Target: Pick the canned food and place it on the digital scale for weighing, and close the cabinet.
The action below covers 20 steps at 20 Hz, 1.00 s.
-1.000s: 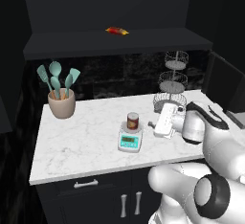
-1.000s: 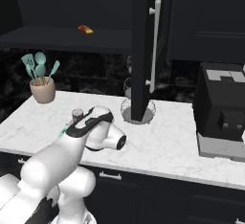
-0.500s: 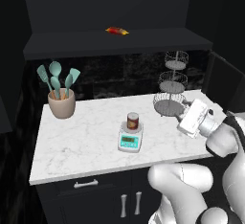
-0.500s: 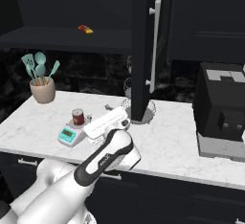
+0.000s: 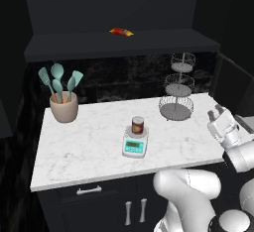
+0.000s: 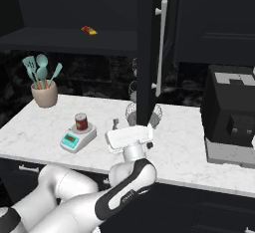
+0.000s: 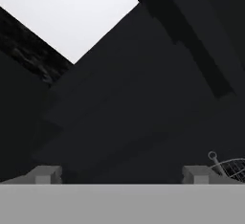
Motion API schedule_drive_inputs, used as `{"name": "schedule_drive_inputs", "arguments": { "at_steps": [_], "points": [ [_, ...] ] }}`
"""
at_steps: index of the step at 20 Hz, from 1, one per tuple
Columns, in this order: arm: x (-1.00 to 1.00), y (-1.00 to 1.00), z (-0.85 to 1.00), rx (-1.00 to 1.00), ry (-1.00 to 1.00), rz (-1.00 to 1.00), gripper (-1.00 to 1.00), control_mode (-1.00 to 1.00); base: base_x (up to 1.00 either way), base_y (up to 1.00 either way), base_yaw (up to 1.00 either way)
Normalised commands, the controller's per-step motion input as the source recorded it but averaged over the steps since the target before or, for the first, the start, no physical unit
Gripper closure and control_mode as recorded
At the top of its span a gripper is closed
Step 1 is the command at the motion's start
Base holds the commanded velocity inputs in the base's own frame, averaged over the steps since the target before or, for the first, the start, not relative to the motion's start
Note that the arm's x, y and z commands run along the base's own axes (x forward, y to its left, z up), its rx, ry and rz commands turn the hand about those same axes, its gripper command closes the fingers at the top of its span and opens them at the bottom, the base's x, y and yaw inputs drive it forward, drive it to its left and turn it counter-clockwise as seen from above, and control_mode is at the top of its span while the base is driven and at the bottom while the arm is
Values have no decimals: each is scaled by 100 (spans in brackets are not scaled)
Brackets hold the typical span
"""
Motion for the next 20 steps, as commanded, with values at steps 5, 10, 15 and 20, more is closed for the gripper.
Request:
{"name": "schedule_drive_inputs", "arguments": {
  "at_steps": [5, 10, 15, 20],
  "points": [
    [0, -88, 30, 20, 1, 1, -100, -100, 0, 0, 0],
    [-7, -100, 20, 20, 0, 4, -100, -100, 0, 0, 0],
    [-16, -97, 0, 19, 0, 4, -100, -100, 0, 0, 0],
    [-10, -96, 13, 18, 0, 3, -100, -100, 0, 0, 0]
  ]
}}
